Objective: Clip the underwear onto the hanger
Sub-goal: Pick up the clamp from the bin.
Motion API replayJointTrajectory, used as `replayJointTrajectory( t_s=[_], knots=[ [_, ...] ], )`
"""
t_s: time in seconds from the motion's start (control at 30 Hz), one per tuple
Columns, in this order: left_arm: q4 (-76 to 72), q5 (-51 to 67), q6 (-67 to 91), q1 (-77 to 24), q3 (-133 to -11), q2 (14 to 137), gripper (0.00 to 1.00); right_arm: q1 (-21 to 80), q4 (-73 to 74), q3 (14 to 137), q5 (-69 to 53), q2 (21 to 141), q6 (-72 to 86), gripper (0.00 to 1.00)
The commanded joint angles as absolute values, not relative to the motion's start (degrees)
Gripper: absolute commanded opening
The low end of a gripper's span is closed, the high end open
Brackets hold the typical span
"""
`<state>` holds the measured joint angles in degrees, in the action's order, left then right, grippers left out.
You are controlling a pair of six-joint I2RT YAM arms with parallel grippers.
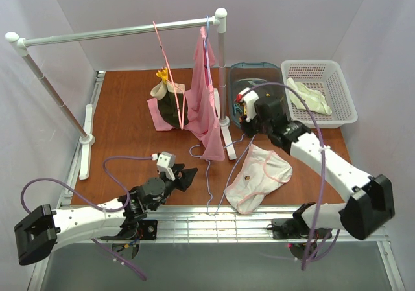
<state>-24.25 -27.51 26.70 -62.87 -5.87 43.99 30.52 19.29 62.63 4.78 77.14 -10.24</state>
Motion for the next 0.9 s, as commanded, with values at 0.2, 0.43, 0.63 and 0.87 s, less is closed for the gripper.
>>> replayJointTrajectory(
  t_s=[0.2, 0.43, 0.63, 0.87],
  knots=[
    [-20.9, -24.0, 31.5, -62.8, -6.2, 39.9, 0.6, 47.5, 20.1, 48.4, 6.9, 62.7, -0.4, 0.19],
    [-29.7, -13.8, 34.5, -62.8, -5.0, 42.5, 0.6, 58.4, 14.3, 43.0, 2.6, 63.5, 1.3, 0.19],
    [-30.0, -15.5, 34.8, -62.8, -2.4, 41.8, 0.6, 62.8, 7.8, 41.7, -2.5, 69.9, 0.8, 0.19],
    [-30.8, -17.0, 38.8, -62.7, 1.1, 41.6, 0.61, 66.0, 3.4, 45.7, -5.2, 81.0, -1.8, 0.19]
  ],
)
